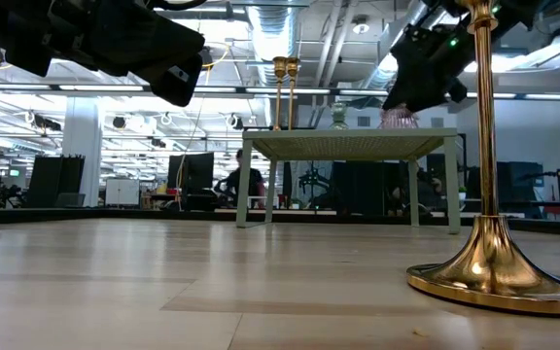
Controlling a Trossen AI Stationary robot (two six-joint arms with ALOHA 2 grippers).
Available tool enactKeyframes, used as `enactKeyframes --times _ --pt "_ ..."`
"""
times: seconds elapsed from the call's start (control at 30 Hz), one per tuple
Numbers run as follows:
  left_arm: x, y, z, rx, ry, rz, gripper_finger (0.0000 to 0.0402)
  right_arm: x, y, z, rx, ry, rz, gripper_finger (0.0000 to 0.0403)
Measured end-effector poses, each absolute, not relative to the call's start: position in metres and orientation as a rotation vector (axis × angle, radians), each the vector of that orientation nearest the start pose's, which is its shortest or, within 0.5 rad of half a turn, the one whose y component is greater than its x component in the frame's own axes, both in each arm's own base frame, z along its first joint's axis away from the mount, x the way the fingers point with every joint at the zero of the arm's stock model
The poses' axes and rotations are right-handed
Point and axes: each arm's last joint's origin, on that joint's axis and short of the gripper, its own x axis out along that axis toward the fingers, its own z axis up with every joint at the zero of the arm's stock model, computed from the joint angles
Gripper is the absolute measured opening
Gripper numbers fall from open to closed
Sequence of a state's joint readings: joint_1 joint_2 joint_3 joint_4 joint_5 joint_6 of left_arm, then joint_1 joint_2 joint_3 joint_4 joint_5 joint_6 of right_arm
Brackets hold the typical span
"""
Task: Pick & Place candle stick holders
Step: Put the purple glass candle holder on the shelf aligned with the other purple candle holder
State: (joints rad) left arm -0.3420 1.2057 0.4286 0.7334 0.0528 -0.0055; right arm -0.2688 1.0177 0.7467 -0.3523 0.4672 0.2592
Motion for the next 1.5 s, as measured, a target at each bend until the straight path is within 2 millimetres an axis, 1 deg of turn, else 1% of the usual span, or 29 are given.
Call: enactKeyframes --times 0.17,0.27,0.33,0.5,0.63,0.7,0.77,0.93,1.03,1.17,1.27,1.37,1.5 --pt "0.225 -0.082 0.217 -0.002 0.045 -0.395 0.0007 0.189 -0.059 0.279 0.190 0.474 -0.725 0.0263" --pt "0.225 -0.082 0.217 -0.002 0.045 -0.394 0.0009 0.179 -0.049 0.288 0.204 0.426 -0.657 0.0264" --pt "0.225 -0.082 0.217 -0.002 0.045 -0.394 0.0009 0.173 -0.042 0.295 0.245 0.380 -0.598 0.0264" --pt "0.225 -0.082 0.217 -0.002 0.045 -0.395 0.0010 0.162 -0.022 0.307 0.356 0.320 -0.345 0.0264" --pt "0.225 -0.082 0.217 -0.002 0.045 -0.394 0.0010 0.160 -0.005 0.310 0.415 0.343 -0.129 0.0264" --pt "0.225 -0.082 0.217 -0.002 0.045 -0.394 0.0010 0.159 0.003 0.309 0.414 0.364 -0.053 0.0264" --pt "0.225 -0.082 0.217 -0.002 0.045 -0.395 0.0010 0.159 0.009 0.308 0.403 0.387 -0.030 0.0265" --pt "0.225 -0.082 0.217 -0.002 0.045 -0.394 0.0010 0.156 0.015 0.304 0.360 0.412 -0.106 0.0264" --pt "0.225 -0.082 0.217 -0.002 0.045 -0.394 0.0010 0.155 0.018 0.302 0.382 0.436 -0.107 0.0256" --pt "0.225 -0.082 0.217 -0.002 0.045 -0.394 0.0010 0.163 0.024 0.295 0.381 0.490 -0.100 0.0225" --pt "0.225 -0.082 0.217 0.000 0.044 -0.394 0.0010 0.178 0.029 0.288 0.372 0.516 -0.096 0.0182" --pt "0.225 -0.082 0.217 0.001 0.044 -0.394 0.0010 0.197 0.032 0.278 0.363 0.535 -0.099 0.0123" --pt "0.225 -0.082 0.217 0.001 0.044 -0.394 0.0010 0.217 0.035 0.267 0.293 0.542 -0.125 0.0026"
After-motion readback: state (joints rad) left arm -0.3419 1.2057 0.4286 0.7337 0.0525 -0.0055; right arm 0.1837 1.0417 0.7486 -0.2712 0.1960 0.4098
